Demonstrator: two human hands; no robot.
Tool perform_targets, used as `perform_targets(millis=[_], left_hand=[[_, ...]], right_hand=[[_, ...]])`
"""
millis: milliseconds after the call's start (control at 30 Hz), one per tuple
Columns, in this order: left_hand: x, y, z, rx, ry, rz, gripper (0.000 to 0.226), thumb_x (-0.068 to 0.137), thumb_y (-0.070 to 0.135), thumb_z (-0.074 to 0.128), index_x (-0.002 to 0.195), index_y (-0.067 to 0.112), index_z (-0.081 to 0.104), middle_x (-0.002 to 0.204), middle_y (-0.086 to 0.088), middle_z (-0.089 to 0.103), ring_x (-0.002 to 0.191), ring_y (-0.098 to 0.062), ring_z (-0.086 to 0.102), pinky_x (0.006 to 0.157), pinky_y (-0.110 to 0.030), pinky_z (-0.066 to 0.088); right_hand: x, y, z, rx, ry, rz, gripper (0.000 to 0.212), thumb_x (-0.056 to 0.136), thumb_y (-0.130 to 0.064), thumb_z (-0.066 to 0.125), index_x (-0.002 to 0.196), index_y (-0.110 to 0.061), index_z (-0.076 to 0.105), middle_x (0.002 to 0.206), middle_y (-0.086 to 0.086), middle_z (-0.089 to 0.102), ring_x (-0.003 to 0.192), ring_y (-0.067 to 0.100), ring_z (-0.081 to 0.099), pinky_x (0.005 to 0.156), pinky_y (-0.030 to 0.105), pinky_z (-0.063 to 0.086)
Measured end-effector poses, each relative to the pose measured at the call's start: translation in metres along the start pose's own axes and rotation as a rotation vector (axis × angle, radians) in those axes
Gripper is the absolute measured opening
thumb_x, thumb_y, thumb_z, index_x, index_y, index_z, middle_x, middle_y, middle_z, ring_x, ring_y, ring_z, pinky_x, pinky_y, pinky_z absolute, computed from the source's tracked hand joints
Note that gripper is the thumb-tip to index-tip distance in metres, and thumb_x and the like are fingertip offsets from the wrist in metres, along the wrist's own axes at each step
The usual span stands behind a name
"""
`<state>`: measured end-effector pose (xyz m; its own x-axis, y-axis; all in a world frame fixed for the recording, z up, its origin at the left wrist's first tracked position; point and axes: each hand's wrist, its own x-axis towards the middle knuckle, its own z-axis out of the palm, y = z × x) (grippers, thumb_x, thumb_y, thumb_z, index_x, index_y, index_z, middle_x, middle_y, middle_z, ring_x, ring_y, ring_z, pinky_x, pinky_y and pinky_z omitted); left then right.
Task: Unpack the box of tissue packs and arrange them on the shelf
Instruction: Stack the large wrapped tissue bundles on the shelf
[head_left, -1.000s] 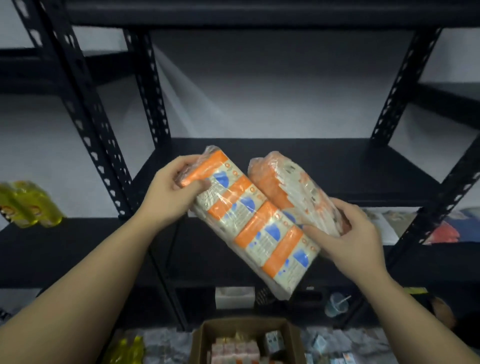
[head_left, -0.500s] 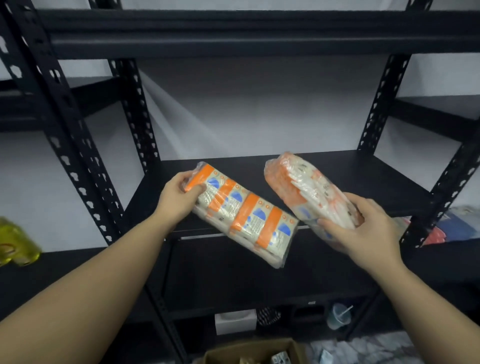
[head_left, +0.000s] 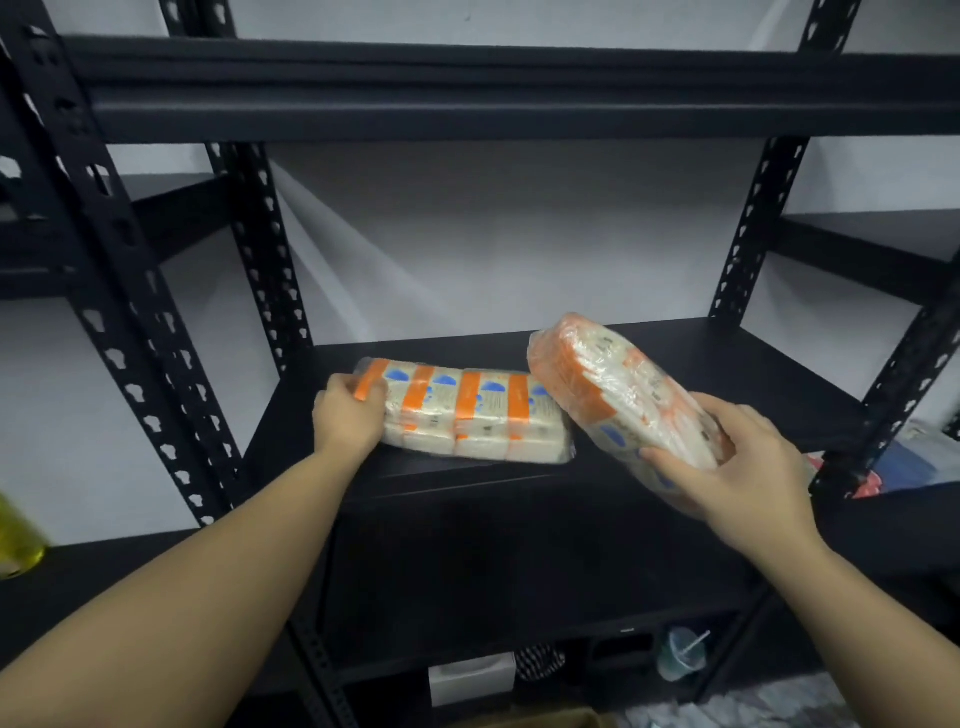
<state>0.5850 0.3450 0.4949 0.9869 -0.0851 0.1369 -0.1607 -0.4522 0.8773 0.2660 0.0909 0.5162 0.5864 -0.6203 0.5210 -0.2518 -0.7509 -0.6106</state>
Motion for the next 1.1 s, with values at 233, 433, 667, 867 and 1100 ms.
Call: perform_targets(millis=[233, 433, 667, 867, 1100], left_hand=[[0.004, 0.007, 0.013, 0.332, -0.054, 0.064, 0.069, 0.097, 0.056, 0.057, 0.149, 0.014, 0.039, 0.141, -0.016, 0.048, 0.123, -0.035, 0.055, 0.093, -0.049, 0.053], [0.007, 0.025, 0.027, 0.639, -0.004, 0.296, 0.062, 0.102, 0.047, 0.048, 0.156, 0.02, 0.039, 0.155, -0.014, 0.042, 0.146, -0.036, 0.035, 0.121, -0.066, 0.015], [0.003, 0.09, 0.093, 0.732, -0.294, 0.469, 0.068, 0.094, 0.073, 0.044, 0.152, 0.038, 0.046, 0.165, 0.0, 0.034, 0.155, -0.025, 0.022, 0.123, -0.062, 0.001], [0.003, 0.101, 0.136, 0.82, -0.436, 0.32, 0.077, 0.088, 0.088, 0.02, 0.148, 0.047, 0.046, 0.158, 0.007, 0.047, 0.148, -0.022, 0.037, 0.125, -0.06, 0.007], [-0.005, 0.11, 0.137, 0.797, -0.392, 0.252, 0.057, 0.098, 0.074, 0.031, 0.143, 0.045, 0.05, 0.154, 0.009, 0.049, 0.145, -0.02, 0.039, 0.125, -0.048, 0.01]], right_hand=[[0.029, 0.013, 0.009, -0.029, -0.01, -0.026, 0.064, 0.074, -0.048, 0.086, 0.131, -0.029, 0.065, 0.105, -0.01, 0.062, 0.104, 0.015, 0.054, 0.083, 0.033, 0.04], [0.076, 0.038, 0.023, -0.023, -0.04, -0.056, 0.069, 0.074, -0.055, 0.083, 0.134, -0.029, 0.063, 0.108, -0.01, 0.061, 0.105, 0.016, 0.054, 0.086, 0.039, 0.047], [0.148, 0.072, 0.025, 0.037, -0.106, -0.078, 0.066, 0.07, -0.053, 0.087, 0.128, -0.032, 0.064, 0.103, -0.016, 0.061, 0.101, 0.013, 0.059, 0.086, 0.044, 0.057], [0.202, 0.106, 0.04, -0.094, -0.15, -0.251, 0.065, 0.072, -0.055, 0.083, 0.127, -0.025, 0.065, 0.111, -0.008, 0.068, 0.103, 0.018, 0.055, 0.089, 0.047, 0.05], [0.238, 0.14, 0.097, -0.257, -0.265, -0.448, 0.071, 0.073, -0.06, 0.079, 0.134, -0.029, 0.058, 0.119, -0.005, 0.06, 0.109, 0.021, 0.051, 0.091, 0.039, 0.041]])
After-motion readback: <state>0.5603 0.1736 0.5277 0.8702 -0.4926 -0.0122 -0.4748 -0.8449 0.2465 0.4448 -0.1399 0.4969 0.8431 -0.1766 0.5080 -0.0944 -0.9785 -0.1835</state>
